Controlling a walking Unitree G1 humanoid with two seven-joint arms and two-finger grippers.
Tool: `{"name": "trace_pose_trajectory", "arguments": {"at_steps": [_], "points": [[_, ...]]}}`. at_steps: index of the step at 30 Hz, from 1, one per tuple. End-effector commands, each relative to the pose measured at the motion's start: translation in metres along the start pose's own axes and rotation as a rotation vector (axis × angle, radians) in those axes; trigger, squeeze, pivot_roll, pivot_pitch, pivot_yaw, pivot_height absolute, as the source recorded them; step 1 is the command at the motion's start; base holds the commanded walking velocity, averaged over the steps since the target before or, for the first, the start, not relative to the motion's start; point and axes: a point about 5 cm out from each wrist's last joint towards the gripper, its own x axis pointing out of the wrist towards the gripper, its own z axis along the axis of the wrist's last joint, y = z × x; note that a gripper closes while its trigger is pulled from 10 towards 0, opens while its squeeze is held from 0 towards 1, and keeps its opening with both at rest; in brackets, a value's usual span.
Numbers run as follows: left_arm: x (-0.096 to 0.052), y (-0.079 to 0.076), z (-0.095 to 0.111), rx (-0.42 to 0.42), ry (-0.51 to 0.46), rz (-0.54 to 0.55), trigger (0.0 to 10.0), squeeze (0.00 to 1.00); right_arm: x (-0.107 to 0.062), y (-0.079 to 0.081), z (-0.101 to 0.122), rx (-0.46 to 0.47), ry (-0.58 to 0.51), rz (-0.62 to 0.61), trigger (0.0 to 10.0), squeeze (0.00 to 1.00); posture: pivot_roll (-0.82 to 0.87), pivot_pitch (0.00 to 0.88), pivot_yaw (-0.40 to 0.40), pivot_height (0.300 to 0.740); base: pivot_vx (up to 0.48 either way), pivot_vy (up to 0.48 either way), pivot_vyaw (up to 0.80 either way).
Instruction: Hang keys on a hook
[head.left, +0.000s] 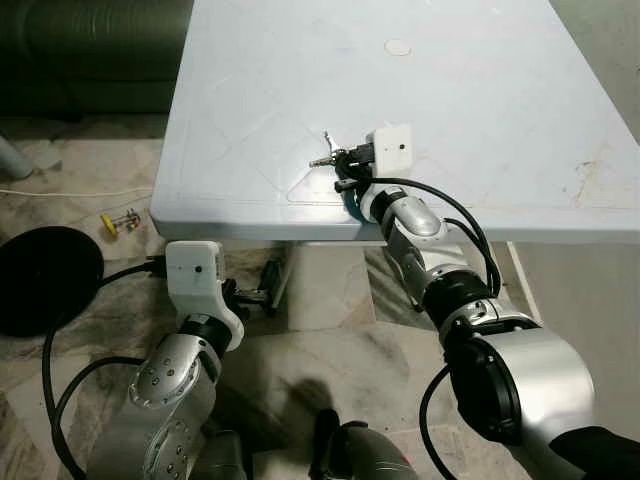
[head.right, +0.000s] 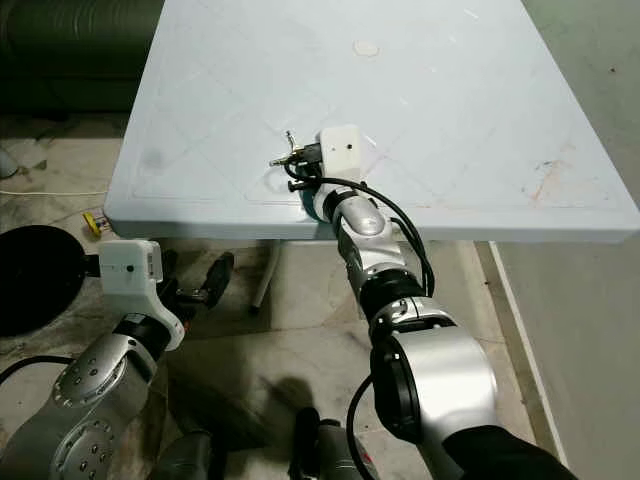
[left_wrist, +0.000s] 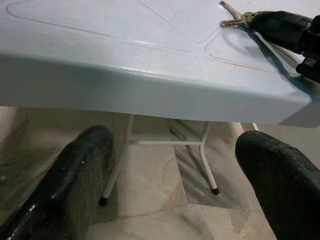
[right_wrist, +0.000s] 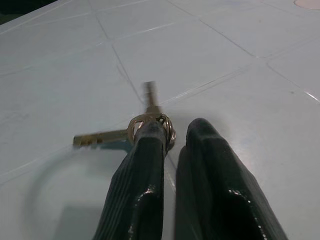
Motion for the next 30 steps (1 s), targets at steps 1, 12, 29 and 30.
{"name": "trace_pose_trajectory", "arguments": {"at_steps": [1, 12, 29, 30], "points": [[-0.0030, -0.0015, 0.0019, -0.003, -0.007, -0.006, 10.0, 0.00, -0.0012, -0.0029, -0.0045, 0.006, 0.023, -0.012, 10.0, 0.00, 0.23, 0.313, -0.092, 0.740, 0.000, 0.000, 0.00], [-0.0030, -0.0019, 0.0024, -0.003, -0.005, -0.006, 10.0, 0.00, -0.0013, -0.0052, -0.0012, 0.057, 0.002, 0.011, 10.0, 0.00, 0.23, 0.316, -0.090, 0.740, 0.000, 0.000, 0.00], [-0.0023, -0.0027, 0.0032, -0.005, -0.009, -0.011, 10.0, 0.00, -0.0021, -0.0096, 0.0029, 0.083, -0.029, 0.024, 8.5, 0.00, 0.23, 0.308, -0.089, 0.740, 0.000, 0.000, 0.00], [-0.0022, -0.0027, 0.0032, -0.004, -0.009, -0.011, 10.0, 0.00, -0.0021, -0.0097, 0.0029, 0.083, -0.029, 0.024, 8.5, 0.00, 0.23, 0.308, -0.089, 0.740, 0.000, 0.000, 0.00]]}}
